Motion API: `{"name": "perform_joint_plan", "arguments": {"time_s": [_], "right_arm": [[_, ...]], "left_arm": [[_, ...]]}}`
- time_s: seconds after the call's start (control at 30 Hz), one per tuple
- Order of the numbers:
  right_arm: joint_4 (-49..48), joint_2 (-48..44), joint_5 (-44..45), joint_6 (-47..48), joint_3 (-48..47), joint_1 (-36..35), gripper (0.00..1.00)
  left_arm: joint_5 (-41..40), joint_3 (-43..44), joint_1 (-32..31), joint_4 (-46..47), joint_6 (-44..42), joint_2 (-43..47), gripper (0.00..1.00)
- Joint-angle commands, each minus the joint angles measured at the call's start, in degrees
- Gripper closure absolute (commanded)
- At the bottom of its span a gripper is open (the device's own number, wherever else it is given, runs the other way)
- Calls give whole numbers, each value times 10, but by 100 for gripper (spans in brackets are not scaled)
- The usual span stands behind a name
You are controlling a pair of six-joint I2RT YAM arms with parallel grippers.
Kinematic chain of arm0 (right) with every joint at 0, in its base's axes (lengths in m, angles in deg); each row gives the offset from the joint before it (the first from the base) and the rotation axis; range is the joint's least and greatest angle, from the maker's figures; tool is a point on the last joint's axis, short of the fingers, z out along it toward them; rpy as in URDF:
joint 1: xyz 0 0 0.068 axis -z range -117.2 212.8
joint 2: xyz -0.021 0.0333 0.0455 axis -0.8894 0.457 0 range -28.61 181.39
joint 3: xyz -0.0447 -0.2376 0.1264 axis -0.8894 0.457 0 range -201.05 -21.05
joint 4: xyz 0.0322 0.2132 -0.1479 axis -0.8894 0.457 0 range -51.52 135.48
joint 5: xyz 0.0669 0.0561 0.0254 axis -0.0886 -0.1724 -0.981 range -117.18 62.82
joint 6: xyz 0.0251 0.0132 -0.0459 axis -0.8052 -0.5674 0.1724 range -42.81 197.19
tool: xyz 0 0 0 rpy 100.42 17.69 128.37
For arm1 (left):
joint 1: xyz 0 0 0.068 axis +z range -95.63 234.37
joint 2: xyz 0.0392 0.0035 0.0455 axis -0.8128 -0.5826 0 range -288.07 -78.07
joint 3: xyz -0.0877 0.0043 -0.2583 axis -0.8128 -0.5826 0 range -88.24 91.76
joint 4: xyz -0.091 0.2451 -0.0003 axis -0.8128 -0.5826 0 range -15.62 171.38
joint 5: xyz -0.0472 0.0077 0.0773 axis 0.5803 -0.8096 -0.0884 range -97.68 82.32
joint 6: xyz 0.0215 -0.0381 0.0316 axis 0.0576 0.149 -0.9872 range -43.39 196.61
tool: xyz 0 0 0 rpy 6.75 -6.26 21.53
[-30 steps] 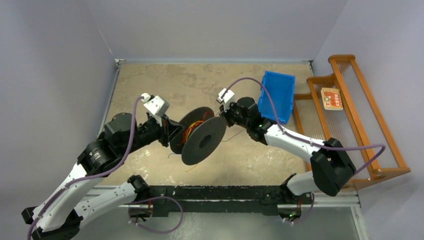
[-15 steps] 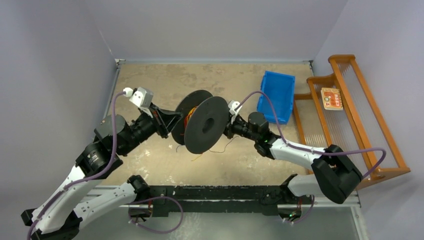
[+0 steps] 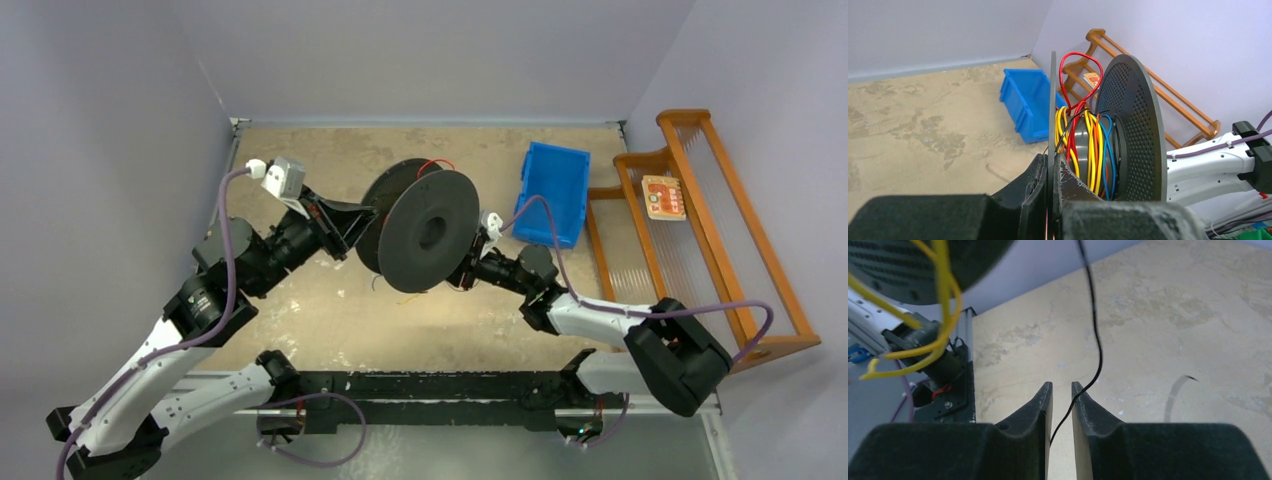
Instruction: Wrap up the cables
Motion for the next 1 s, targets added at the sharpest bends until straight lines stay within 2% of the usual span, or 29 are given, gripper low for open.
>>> {"name": "perform_joint_plan", "arguments": {"time_s": [0.0,0.2,0.47,0.7,0.97], "right_arm": [[-86,-46,-18,-34,9,2,74],[-46,-107,0,-26,17,2,57],[91,-236,76,23,28,2,39],[232,-348,132,64,0,2,28],[352,-397,188,106,-53,2,20]], "left_arm": [[18,58,-3,93,15,-6,100],[4,84,-3,68,-7,-13,100],[-6,120,-3,27,-27,-19,100],[0,135,-3,8,-31,-24,100],[0,141,-3,-5,-37,-27,100]]}}
